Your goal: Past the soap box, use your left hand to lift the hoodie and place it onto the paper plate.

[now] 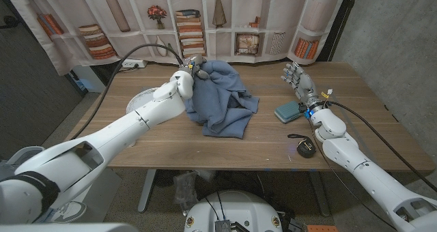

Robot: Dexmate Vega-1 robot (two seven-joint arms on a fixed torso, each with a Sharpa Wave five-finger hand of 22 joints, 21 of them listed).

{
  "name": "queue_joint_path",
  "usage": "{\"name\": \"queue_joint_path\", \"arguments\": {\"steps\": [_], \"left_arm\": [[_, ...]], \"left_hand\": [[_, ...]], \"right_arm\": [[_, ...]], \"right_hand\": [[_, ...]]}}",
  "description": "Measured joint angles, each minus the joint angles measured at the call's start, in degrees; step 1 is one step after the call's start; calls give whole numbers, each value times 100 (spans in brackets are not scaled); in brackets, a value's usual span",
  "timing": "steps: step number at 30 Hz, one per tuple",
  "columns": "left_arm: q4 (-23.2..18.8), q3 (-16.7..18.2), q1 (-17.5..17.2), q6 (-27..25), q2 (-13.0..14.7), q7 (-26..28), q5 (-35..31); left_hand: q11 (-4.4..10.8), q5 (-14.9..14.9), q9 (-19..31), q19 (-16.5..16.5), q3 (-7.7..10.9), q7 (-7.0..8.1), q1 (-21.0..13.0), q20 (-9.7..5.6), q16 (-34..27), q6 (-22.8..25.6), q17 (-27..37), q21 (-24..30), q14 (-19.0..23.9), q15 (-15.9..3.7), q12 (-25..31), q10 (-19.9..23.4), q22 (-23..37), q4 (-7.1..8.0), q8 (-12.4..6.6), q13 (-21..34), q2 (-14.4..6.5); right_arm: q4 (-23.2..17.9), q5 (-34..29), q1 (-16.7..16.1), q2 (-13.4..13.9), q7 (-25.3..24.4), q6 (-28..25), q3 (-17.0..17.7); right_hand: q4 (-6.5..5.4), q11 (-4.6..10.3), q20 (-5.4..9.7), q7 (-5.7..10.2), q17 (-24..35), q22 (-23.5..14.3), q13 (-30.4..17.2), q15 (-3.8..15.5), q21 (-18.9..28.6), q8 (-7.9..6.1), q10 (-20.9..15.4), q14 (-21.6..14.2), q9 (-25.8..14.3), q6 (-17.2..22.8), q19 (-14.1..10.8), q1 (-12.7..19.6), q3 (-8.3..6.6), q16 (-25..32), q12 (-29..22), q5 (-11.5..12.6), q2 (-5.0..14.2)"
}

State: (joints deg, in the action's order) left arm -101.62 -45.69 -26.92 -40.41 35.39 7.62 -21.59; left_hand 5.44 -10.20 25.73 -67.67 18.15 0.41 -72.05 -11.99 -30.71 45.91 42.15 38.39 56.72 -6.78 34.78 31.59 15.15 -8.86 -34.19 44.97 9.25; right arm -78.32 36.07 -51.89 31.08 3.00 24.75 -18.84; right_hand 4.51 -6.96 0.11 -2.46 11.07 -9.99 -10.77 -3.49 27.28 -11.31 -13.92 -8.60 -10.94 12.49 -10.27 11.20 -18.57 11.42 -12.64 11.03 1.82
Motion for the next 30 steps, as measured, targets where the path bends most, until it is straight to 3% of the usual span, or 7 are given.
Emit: {"name": "queue_joint_path", "arguments": {"steps": [11,30], "left_arm": [[-427,228,-3,-232,125,-182,230],[-909,278,205,-539,400,-413,344]], "left_hand": [[0,-23,3,129,77,0,0,11,33,0,73,48,0,-1,0,0,-59,-31,-1,85,0],[0,-21,7,263,103,29,26,0,90,30,191,152,19,18,0,0,-136,-56,-45,236,-26]], "right_arm": [[-6,12,-7,-14,53,60,5],[-97,20,-45,13,69,76,2]], "right_hand": [[-1,0,0,0,0,0,0,0,-39,0,0,0,0,0,0,0,-1,0,0,0,0],[-1,1,0,0,-1,0,0,0,-60,0,0,0,0,0,0,0,-1,0,0,0,0]]}}
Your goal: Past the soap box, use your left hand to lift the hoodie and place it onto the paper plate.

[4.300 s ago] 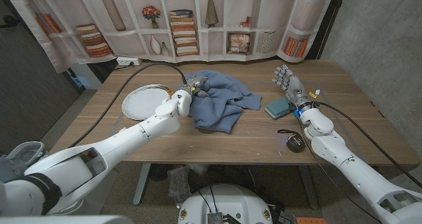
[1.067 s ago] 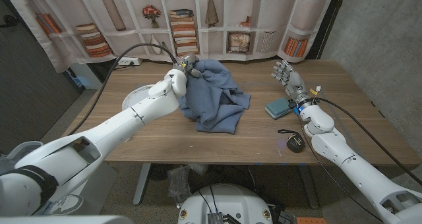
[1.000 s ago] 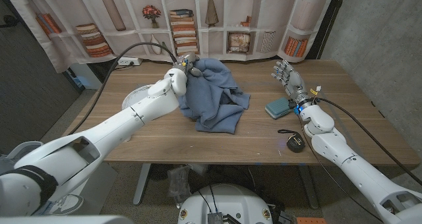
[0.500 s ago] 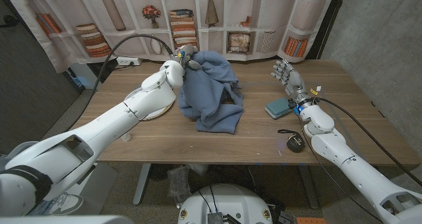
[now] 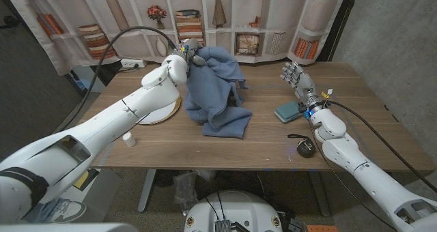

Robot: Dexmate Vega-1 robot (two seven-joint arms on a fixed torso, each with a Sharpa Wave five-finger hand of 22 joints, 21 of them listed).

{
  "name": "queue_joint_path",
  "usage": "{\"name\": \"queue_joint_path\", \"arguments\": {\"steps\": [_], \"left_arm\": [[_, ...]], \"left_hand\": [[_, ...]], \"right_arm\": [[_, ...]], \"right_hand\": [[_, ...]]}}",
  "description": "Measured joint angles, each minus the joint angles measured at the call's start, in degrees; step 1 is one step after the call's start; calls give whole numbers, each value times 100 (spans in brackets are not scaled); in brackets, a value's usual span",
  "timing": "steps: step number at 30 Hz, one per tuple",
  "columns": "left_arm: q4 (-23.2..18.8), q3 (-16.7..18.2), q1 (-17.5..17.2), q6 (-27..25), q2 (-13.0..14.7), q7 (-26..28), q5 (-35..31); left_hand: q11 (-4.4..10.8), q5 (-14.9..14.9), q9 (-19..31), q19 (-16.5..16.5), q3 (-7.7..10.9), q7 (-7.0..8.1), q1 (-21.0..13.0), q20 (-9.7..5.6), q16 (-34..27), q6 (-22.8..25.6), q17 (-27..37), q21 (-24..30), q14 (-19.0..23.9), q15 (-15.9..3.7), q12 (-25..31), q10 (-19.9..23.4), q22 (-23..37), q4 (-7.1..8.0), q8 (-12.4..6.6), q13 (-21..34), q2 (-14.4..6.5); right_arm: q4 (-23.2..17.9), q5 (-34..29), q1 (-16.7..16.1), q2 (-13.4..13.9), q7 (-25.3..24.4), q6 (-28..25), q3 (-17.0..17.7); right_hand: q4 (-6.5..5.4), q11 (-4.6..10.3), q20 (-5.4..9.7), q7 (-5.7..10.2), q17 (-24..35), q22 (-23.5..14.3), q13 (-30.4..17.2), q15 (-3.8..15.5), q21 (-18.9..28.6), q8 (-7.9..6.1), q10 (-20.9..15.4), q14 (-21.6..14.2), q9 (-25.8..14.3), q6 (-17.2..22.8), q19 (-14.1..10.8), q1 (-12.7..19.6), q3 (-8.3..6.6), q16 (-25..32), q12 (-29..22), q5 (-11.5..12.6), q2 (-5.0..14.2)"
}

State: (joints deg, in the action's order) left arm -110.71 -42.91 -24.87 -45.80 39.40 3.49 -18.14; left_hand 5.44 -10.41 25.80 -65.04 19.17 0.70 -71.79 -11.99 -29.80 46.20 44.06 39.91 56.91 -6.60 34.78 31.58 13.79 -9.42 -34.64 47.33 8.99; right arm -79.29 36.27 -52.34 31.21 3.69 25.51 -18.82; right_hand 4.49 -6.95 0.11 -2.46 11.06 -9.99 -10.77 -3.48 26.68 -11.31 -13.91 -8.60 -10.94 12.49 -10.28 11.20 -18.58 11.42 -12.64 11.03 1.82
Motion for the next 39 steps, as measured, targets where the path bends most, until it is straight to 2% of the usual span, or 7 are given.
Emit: {"name": "queue_joint_path", "arguments": {"steps": [9,10,15,16,20,30,39], "left_arm": [[-6,34,55,605,72,-172,105],[-6,120,179,689,197,-189,112],[-6,120,179,1006,197,-257,120],[202,186,312,1026,227,-264,119],[202,186,312,1200,227,-319,76],[326,266,579,1578,150,-462,-80],[374,355,630,1785,104,-537,-118]], "left_hand": [[33,-22,1,1,8,32,22,1,43,32,56,61,0,0,0,33,-34,-8,0,57,-22],[47,-22,1,21,21,32,23,21,43,32,58,64,0,0,0,47,-32,-21,0,59,-23],[49,-23,2,62,21,62,27,1,63,63,71,69,21,21,0,75,-29,-21,2,85,-28],[40,-22,2,63,21,63,27,2,65,63,79,87,25,24,0,94,-31,-21,3,85,-28],[41,-22,2,72,21,73,27,10,72,73,95,105,25,24,0,103,-50,-21,4,112,-27],[71,-20,4,133,21,63,27,11,104,125,158,185,26,24,0,134,-63,-21,50,165,-27],[72,-14,-80,133,23,63,26,12,113,184,193,228,39,11,0,194,-81,-23,75,194,-26]], "right_arm": [[-37,0,-2,21,0,0,17],[-38,0,-3,21,0,0,17],[-63,0,-22,33,0,0,30],[-69,-12,-31,36,-31,-5,35],[-87,-14,-54,39,-31,-5,43],[-137,-22,-125,47,-110,26,80],[-144,-27,-146,47,-124,41,83]], "right_hand": [[0,0,0,0,0,0,0,-31,-23,0,0,-32,0,0,0,0,0,0,0,0,0],[0,0,0,0,0,0,0,-31,-23,0,0,-32,0,0,0,0,0,0,0,0,0],[6,0,0,0,0,0,0,-32,-23,0,0,-32,0,0,0,0,6,0,0,0,0],[16,0,0,0,0,0,0,-31,-23,0,0,-32,0,0,0,0,16,0,0,0,0],[16,0,0,0,-1,0,0,-31,-23,0,0,-31,0,0,0,0,16,0,0,0,0],[16,0,0,0,-1,0,0,-31,-63,0,0,-31,0,0,0,0,16,0,0,0,0],[16,0,0,0,-1,0,0,-31,-85,0,0,-31,0,0,0,0,16,0,0,0,0]]}}
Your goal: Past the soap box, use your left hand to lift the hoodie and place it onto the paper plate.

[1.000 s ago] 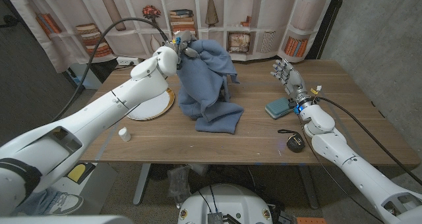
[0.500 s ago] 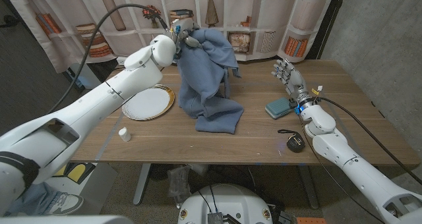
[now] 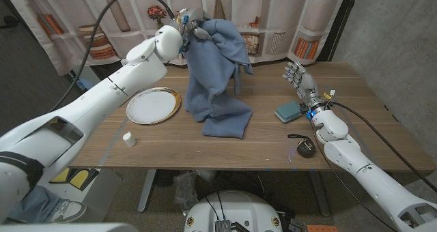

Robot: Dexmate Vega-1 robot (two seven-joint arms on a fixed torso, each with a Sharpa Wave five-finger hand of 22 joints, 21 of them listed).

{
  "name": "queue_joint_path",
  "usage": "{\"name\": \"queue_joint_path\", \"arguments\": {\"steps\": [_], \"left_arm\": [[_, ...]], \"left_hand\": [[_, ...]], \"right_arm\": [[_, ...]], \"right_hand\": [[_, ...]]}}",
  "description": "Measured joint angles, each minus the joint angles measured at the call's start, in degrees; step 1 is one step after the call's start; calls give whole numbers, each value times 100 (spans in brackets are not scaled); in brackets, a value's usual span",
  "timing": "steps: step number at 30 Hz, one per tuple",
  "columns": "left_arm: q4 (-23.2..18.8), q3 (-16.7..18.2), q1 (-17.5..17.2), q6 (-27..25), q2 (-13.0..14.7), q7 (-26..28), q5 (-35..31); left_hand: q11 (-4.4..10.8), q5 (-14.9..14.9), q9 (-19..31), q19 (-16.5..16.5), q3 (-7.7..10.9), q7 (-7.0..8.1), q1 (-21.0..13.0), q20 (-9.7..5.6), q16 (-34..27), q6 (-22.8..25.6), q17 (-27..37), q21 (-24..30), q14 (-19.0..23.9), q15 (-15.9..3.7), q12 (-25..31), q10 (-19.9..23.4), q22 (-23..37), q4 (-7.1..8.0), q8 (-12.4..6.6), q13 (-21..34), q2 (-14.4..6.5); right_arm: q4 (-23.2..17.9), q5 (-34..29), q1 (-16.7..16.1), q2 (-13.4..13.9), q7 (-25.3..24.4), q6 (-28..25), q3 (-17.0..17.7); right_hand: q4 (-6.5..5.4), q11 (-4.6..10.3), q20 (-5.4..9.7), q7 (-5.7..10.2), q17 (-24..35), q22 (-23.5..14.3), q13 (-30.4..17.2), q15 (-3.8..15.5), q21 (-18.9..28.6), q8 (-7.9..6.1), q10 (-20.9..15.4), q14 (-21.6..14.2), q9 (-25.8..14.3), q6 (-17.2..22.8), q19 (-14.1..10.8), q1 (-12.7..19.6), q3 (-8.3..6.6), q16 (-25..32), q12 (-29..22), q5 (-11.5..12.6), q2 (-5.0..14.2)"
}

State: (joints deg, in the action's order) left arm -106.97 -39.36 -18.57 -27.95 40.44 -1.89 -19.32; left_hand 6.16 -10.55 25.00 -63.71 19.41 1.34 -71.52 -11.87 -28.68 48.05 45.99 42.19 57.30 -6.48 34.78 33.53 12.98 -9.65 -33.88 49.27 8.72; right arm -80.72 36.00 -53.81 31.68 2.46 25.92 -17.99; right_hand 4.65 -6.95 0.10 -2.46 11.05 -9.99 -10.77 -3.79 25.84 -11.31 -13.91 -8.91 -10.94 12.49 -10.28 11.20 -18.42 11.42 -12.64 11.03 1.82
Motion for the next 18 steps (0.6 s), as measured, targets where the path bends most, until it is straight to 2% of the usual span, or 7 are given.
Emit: {"name": "queue_joint_path", "arguments": {"steps": [9,18], "left_arm": [[-3,80,48,71,-36,-69,-43],[-200,153,84,26,-36,-130,-117]], "left_hand": [[26,-6,-65,40,31,30,-1,22,31,71,34,67,3,-3,0,36,-21,-31,39,23,1],[19,-29,-123,93,31,30,-8,31,70,72,61,107,16,4,-28,62,-21,-31,42,51,8]], "right_arm": [[11,0,0,-9,-2,8,0],[-44,1,-78,17,-22,48,44]], "right_hand": [[0,0,-21,0,0,0,0,0,0,0,0,0,0,0,-21,0,0,0,0,0,0],[0,21,-21,0,0,0,0,0,-22,0,-21,0,0,0,-21,0,0,0,0,0,0]]}}
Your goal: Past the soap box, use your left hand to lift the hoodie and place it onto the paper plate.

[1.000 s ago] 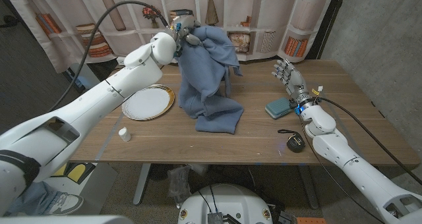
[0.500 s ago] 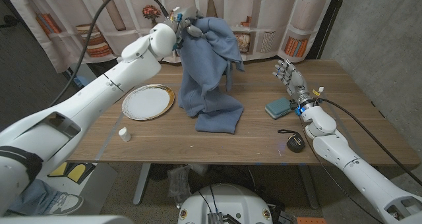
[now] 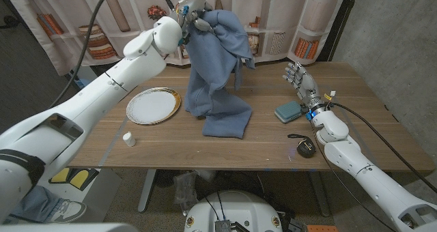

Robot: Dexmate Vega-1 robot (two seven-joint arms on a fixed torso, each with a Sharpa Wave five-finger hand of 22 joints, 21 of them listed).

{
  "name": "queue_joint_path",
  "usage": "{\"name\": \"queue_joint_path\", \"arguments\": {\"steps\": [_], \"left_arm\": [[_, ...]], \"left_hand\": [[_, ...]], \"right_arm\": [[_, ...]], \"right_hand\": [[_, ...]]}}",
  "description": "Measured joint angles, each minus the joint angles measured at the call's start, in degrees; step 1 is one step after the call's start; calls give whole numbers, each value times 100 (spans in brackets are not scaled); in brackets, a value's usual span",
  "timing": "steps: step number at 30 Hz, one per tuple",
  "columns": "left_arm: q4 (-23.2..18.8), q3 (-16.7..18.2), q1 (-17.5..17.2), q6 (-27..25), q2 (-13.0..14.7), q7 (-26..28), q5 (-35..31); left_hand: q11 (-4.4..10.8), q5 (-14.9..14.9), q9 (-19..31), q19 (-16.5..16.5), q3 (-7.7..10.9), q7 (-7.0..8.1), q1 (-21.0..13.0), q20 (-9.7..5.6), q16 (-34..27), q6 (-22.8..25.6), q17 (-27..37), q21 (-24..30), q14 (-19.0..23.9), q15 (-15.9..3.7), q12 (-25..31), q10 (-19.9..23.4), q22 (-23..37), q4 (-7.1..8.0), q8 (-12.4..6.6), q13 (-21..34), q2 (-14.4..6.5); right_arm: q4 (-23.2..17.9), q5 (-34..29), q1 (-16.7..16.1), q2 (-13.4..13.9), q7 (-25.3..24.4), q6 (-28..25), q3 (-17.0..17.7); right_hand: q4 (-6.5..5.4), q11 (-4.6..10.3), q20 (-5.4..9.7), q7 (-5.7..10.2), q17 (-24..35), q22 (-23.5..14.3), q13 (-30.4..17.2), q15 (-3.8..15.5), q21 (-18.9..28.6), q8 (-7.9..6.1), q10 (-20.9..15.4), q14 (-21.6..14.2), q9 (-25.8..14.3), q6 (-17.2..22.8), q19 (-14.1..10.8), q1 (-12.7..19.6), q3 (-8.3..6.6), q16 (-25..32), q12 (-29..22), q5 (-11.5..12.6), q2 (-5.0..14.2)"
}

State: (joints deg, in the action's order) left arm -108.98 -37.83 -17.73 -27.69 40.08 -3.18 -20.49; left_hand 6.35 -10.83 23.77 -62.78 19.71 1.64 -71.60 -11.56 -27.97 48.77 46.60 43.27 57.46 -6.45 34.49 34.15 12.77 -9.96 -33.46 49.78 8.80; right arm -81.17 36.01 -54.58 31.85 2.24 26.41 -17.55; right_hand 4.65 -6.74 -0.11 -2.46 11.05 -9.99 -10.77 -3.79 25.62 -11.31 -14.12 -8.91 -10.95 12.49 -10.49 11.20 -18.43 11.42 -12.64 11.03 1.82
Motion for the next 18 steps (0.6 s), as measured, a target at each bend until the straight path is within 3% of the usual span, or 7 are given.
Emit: {"name": "queue_joint_path", "arguments": {"steps": [18], "left_arm": [[-482,276,-84,-23,68,9,18]], "left_hand": [[12,1,-82,51,24,10,-15,52,59,70,57,118,21,19,-50,51,-35,-24,63,32,15]], "right_arm": [[-379,3,-326,196,-167,21,179]], "right_hand": [[0,0,22,0,0,0,0,21,-22,0,0,-21,0,0,-22,0,0,0,0,0,0]]}}
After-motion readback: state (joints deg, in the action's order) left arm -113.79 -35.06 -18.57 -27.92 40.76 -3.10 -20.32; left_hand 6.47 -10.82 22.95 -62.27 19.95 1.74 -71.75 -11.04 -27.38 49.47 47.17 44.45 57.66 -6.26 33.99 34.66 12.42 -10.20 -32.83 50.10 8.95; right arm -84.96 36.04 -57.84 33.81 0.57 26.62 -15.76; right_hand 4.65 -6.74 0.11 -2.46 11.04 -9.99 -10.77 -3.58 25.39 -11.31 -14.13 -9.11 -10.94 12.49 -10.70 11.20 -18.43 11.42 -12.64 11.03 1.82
